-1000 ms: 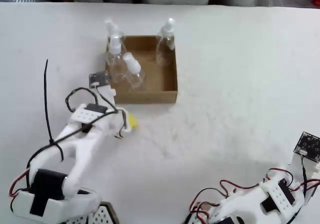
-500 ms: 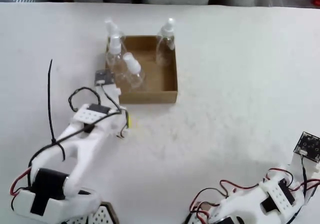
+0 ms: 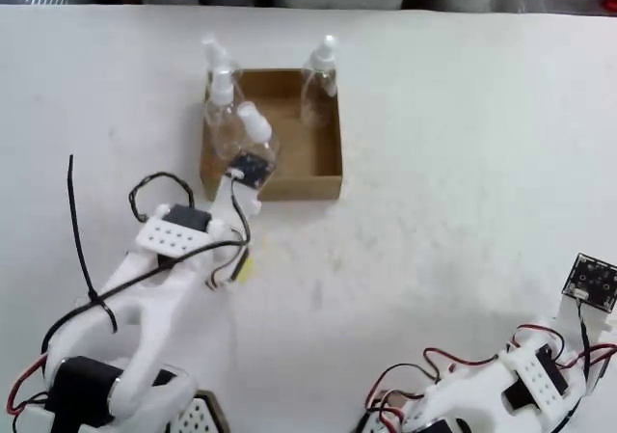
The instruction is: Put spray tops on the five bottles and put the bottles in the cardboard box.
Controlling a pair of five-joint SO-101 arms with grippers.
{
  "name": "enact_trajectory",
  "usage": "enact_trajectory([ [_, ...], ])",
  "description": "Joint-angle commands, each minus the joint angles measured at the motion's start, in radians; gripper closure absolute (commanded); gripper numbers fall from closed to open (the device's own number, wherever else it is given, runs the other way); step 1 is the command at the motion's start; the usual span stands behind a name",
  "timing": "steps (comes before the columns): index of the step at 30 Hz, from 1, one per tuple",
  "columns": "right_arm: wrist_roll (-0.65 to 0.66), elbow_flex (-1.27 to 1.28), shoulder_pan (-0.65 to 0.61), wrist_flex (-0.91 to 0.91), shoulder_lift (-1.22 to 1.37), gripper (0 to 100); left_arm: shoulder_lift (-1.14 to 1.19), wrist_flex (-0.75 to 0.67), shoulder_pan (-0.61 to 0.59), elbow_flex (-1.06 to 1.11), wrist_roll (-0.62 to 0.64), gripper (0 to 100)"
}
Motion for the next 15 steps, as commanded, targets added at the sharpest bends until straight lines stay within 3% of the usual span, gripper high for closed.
enact_trajectory([
  [1,0.011,0.0,0.004,-0.005,0.007,98.1,-0.044,0.034,0.012,-0.003,0.058,71],
  [7,0.011,0.0,0.004,-0.005,0.007,98.1,-0.05,0.038,0.007,-0.009,0.081,70],
  [12,0.011,0.0,0.004,-0.005,0.007,98.1,-0.05,0.032,0.005,-0.011,0.295,71],
  [15,0.011,0.0,0.004,-0.005,0.007,98.1,-0.05,0.032,0.01,-0.003,0.35,72],
])
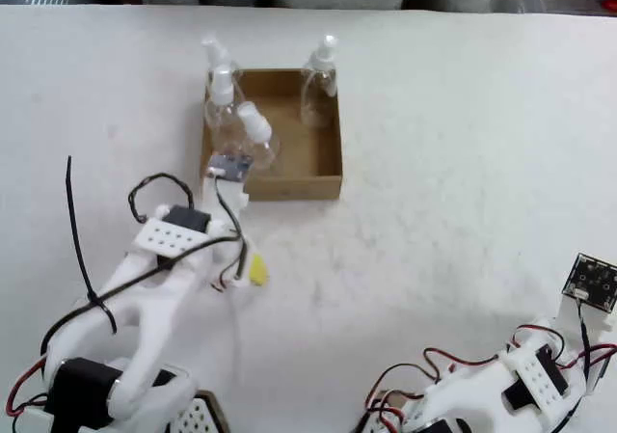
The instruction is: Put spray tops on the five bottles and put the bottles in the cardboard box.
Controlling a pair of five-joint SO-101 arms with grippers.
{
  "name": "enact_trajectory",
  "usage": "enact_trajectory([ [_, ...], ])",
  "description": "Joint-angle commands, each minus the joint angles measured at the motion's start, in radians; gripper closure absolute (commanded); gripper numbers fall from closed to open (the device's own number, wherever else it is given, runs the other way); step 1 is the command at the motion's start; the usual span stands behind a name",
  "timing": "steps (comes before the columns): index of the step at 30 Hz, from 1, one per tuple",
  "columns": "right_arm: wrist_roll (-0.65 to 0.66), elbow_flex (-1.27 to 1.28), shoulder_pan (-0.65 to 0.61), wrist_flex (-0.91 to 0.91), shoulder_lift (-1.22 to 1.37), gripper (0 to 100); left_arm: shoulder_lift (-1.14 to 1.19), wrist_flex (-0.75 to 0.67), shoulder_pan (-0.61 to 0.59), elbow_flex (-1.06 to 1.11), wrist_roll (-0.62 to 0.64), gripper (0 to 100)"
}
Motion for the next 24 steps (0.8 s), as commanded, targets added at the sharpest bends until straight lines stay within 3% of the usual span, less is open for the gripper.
enact_trajectory([
  [1,0.011,0.0,0.004,-0.005,0.005,98.1,-0.038,0.009,0.012,-0.006,0.078,72],
  [6,0.011,-0.002,0.001,-0.007,0.005,98.1,-0.036,0.003,0.012,0.018,0.192,72],
  [20,0.011,-0.003,-0.001,-0.007,0.005,98.1,-0.033,-0.087,0.05,0.072,0.196,72],
  [24,0.011,-0.003,-0.001,-0.007,0.005,98.1,-0.033,-0.092,0.05,0.074,0.196,81],
])
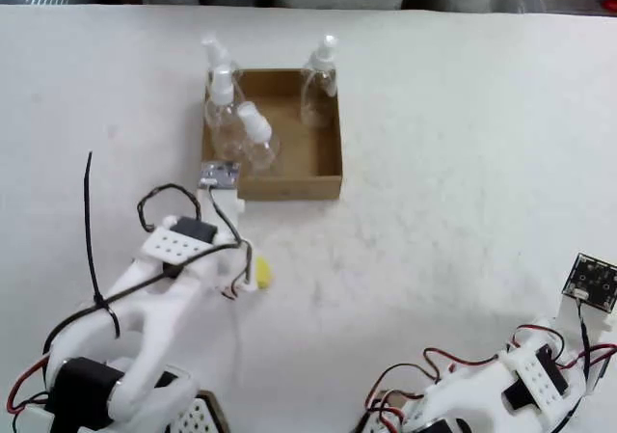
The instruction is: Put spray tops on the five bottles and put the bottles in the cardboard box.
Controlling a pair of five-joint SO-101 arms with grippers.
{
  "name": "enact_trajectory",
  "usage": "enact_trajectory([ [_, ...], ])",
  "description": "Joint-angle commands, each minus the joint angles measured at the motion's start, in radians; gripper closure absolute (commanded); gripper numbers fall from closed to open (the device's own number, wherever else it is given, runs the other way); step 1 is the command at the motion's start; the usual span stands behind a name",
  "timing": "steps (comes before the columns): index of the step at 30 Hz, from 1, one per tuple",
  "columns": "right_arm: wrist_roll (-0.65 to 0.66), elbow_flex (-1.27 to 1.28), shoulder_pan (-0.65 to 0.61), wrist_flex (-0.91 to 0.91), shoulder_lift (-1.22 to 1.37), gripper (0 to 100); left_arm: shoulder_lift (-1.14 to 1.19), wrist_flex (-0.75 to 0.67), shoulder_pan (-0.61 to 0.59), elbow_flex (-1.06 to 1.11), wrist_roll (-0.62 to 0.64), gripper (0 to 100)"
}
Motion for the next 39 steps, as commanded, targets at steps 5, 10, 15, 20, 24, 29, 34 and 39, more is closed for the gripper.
enact_trajectory([
  [5,0.012,-0.002,0.002,-0.007,0.005,98.1,-0.033,-0.091,0.01,0.028,0.005,93],
  [10,0.012,0.0,0.004,-0.007,0.005,98.1,-0.033,-0.115,0.012,0.051,0.003,90],
  [15,0.012,0.0,0.004,-0.007,0.005,98.1,-0.041,-0.106,0.012,0.051,0.002,79],
  [20,0.012,0.0,0.012,-0.007,0.007,98.1,-0.042,-0.107,0.004,0.043,0.011,71],
  [24,0.012,0.0,0.024,-0.007,0.005,98.1,-0.036,-0.114,0.002,0.028,0.011,76],
  [29,0.012,0.0,0.024,-0.007,0.005,98.1,-0.033,-0.114,-0.001,0.014,0.011,82],
  [34,0.012,0.0,0.019,-0.007,0.005,98.1,-0.033,-0.146,-0.061,0.015,0.011,79],
  [39,0.012,0.0,0.018,-0.007,0.005,98.1,-0.033,-0.149,-0.059,0.017,0.012,78],
])
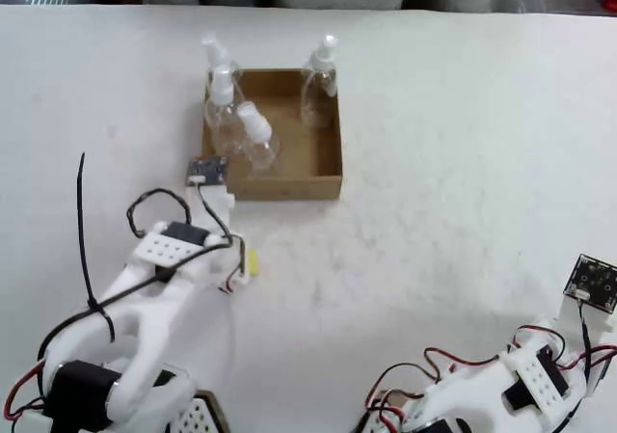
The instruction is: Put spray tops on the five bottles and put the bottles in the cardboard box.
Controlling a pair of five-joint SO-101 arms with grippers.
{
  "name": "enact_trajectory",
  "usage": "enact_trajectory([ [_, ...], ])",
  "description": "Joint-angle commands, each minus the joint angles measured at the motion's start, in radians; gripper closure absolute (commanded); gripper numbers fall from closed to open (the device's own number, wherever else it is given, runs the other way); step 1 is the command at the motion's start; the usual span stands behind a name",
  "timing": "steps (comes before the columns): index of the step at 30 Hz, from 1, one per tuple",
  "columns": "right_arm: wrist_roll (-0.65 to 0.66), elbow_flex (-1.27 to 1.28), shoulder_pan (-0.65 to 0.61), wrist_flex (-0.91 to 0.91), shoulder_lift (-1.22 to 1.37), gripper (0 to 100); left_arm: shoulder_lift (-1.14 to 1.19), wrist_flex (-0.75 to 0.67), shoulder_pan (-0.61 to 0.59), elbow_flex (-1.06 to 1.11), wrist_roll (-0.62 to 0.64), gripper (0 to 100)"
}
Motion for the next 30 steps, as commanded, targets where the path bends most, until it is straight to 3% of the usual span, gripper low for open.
enact_trajectory([
  [1,0.012,0.0,0.008,-0.007,0.005,98.1,-0.019,-0.017,-0.01,-0.034,0.011,79],
  [7,0.012,0.0,0.007,-0.007,0.005,98.1,-0.019,-0.011,0.038,-0.026,0.011,79],
  [13,0.012,0.0,0.005,-0.007,0.005,98.1,-0.019,-0.018,0.048,-0.009,0.009,99],
  [19,0.011,-0.006,-0.002,0.001,0.005,98.1,-0.019,-0.009,0.051,-0.005,0.002,98],
  [30,-0.044,-0.049,-0.295,0.249,0.004,98.1,-0.027,-0.017,-0.018,-0.008,-0.071,98],
])
